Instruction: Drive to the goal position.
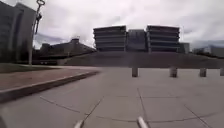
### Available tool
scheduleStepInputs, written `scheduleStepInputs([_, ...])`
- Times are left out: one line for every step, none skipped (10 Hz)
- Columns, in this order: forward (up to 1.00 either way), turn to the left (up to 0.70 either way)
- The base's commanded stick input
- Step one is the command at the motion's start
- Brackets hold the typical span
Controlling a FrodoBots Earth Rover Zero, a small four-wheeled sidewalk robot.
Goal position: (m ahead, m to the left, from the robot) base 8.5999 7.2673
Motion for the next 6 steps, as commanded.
scheduleStepInputs([1.00,0.00])
scheduleStepInputs([1.00,0.00])
scheduleStepInputs([1.00,0.00])
scheduleStepInputs([1.00,0.00])
scheduleStepInputs([1.00,0.00])
scheduleStepInputs([1.00,0.00])
